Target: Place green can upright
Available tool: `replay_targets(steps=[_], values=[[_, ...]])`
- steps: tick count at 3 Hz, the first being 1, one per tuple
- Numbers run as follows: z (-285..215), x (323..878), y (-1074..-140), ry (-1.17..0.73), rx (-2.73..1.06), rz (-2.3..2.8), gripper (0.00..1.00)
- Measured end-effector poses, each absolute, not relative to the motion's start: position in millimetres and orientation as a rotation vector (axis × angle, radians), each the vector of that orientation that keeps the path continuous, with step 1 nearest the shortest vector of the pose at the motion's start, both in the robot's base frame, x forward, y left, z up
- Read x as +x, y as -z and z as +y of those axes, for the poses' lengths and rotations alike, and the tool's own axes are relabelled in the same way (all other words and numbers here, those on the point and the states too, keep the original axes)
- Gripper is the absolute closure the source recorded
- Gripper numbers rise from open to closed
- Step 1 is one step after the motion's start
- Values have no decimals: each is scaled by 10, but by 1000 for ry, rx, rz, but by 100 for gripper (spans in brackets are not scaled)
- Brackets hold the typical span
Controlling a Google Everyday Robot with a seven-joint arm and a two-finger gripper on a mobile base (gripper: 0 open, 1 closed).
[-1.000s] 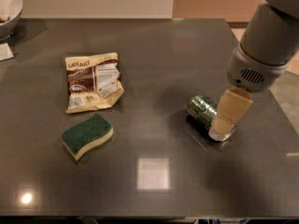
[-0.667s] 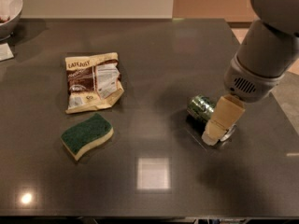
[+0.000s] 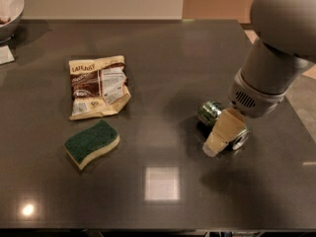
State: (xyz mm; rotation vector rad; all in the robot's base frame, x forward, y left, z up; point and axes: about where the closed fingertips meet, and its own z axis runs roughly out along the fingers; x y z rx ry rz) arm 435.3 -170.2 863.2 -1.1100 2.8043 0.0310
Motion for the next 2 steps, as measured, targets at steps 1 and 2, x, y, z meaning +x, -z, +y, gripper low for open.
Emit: replay_targets(steps=[1, 2], values=[[-1643, 4404, -8578, -35, -1042, 2836, 0], [-1589, 4460, -8510, -29, -986, 2865, 0]])
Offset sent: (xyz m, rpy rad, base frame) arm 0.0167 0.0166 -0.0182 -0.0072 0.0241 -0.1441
